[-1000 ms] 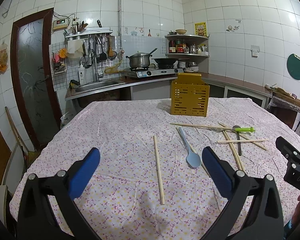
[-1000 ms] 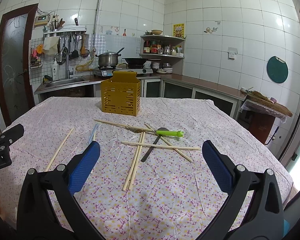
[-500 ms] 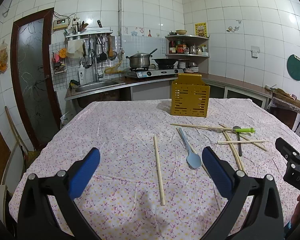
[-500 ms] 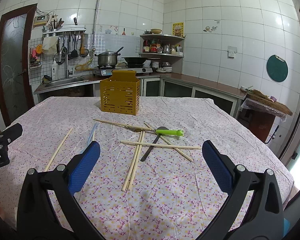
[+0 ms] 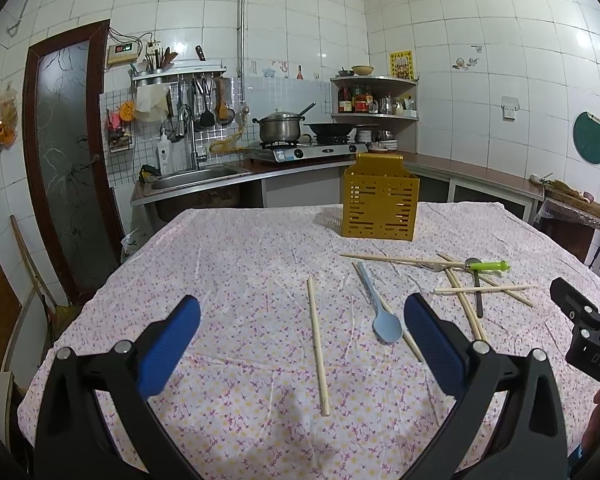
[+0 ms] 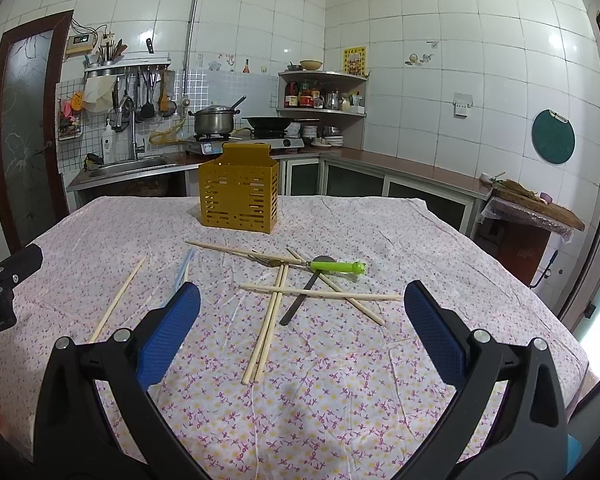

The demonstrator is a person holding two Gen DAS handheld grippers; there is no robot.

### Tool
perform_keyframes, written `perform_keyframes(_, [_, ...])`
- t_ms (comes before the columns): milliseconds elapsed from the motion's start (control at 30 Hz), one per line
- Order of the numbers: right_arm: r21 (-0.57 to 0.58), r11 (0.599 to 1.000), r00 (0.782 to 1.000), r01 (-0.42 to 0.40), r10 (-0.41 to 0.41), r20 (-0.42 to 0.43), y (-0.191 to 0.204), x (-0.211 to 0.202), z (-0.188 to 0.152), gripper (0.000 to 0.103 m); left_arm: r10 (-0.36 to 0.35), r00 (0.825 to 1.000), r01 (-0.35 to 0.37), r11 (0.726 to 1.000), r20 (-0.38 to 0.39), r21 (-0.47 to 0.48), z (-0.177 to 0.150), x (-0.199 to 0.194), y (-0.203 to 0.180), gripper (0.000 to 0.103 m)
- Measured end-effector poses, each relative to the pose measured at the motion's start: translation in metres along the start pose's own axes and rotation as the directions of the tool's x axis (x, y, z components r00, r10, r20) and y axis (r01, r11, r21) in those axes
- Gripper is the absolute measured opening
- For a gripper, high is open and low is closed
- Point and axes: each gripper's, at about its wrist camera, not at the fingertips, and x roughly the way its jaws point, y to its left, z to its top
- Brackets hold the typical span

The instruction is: Organize utensils

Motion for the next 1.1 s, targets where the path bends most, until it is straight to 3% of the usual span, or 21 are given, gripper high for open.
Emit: perform_keyframes(1100, [0.012,1.0,1.0,0.0,0.0,0.004,-0.0008,-0.0009,0.0026,0.099,0.003,1.0,-0.003,1.0,0.001,-0.007,-0.0014,0.0053,0.0028,0.1])
